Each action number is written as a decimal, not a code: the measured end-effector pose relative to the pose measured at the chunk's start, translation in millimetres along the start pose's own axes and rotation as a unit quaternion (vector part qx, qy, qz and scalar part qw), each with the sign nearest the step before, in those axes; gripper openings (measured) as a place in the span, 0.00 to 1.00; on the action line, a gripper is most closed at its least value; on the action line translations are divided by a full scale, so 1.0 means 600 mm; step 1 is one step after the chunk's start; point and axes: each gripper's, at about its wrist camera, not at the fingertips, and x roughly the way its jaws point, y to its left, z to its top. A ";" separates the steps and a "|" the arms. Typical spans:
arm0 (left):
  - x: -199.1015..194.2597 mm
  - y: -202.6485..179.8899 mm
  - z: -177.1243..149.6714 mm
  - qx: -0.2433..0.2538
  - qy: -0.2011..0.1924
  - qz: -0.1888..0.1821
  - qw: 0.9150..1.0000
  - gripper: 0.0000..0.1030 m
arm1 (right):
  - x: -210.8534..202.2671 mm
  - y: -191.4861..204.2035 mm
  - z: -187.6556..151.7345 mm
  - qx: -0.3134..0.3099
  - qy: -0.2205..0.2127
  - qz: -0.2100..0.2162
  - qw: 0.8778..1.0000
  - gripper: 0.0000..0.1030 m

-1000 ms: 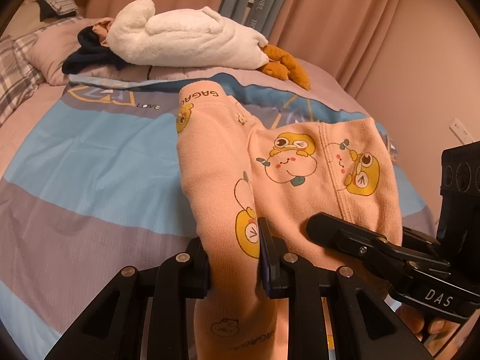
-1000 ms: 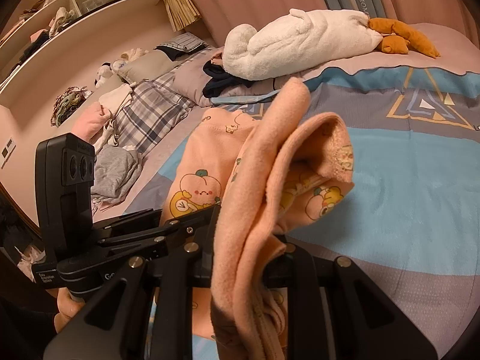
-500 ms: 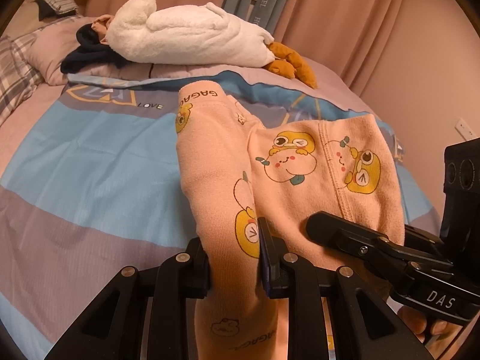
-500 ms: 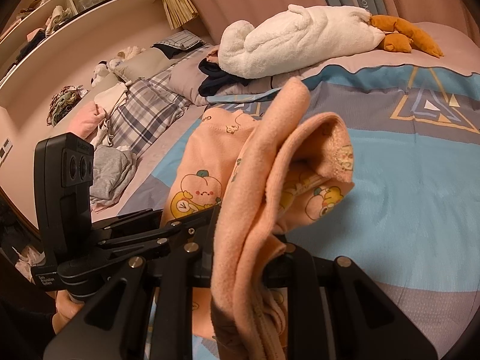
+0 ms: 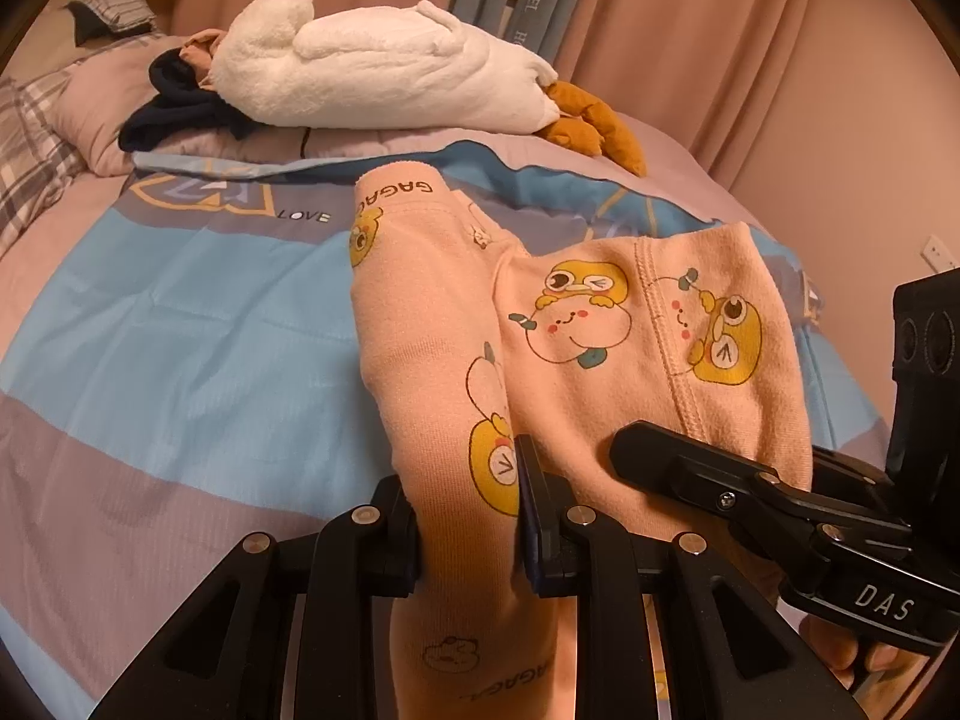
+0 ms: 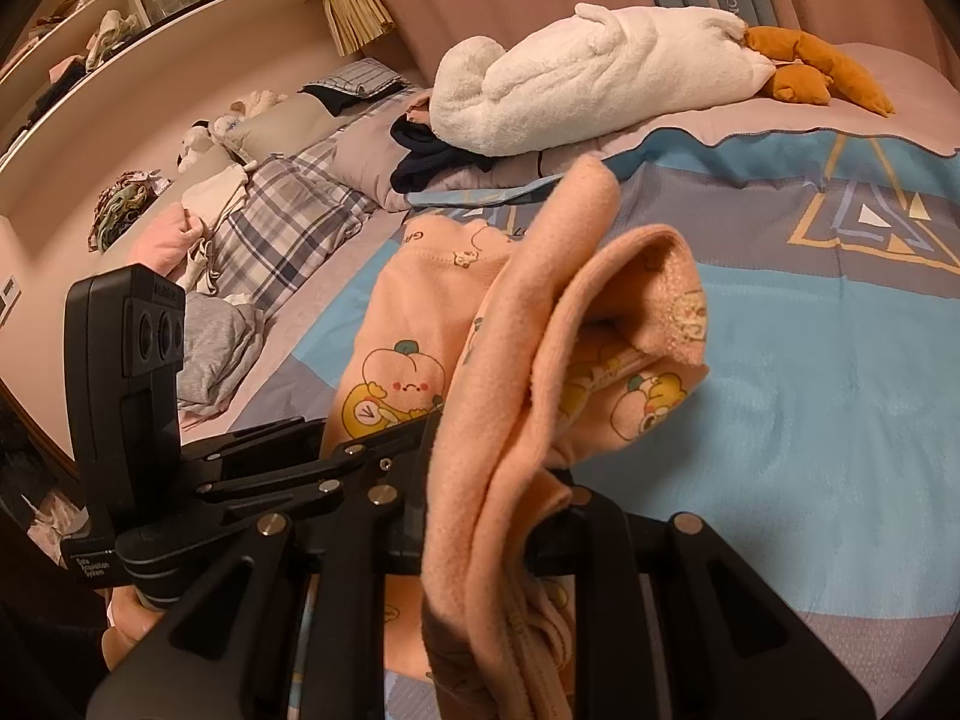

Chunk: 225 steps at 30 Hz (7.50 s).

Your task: Fold small clothes

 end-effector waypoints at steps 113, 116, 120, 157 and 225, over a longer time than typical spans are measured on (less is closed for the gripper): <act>0.129 0.040 -0.003 -0.005 0.062 0.061 0.996 0.42 | 0.116 -0.107 -0.013 0.084 0.066 -0.067 0.992 0.30; 0.128 0.039 -0.002 -0.004 0.061 0.066 0.996 0.45 | 0.117 -0.108 -0.013 0.085 0.067 -0.067 0.992 0.31; 0.128 0.040 -0.004 -0.003 0.060 0.071 0.996 0.48 | 0.117 -0.111 -0.014 0.088 0.069 -0.071 0.991 0.34; 0.130 0.059 -0.003 -0.010 0.059 0.096 0.994 0.75 | 0.119 -0.119 -0.017 0.089 0.074 -0.097 0.989 0.52; 0.080 0.063 -0.041 -0.029 0.069 0.115 0.991 0.80 | 0.075 -0.123 -0.040 0.105 0.075 -0.124 0.984 0.56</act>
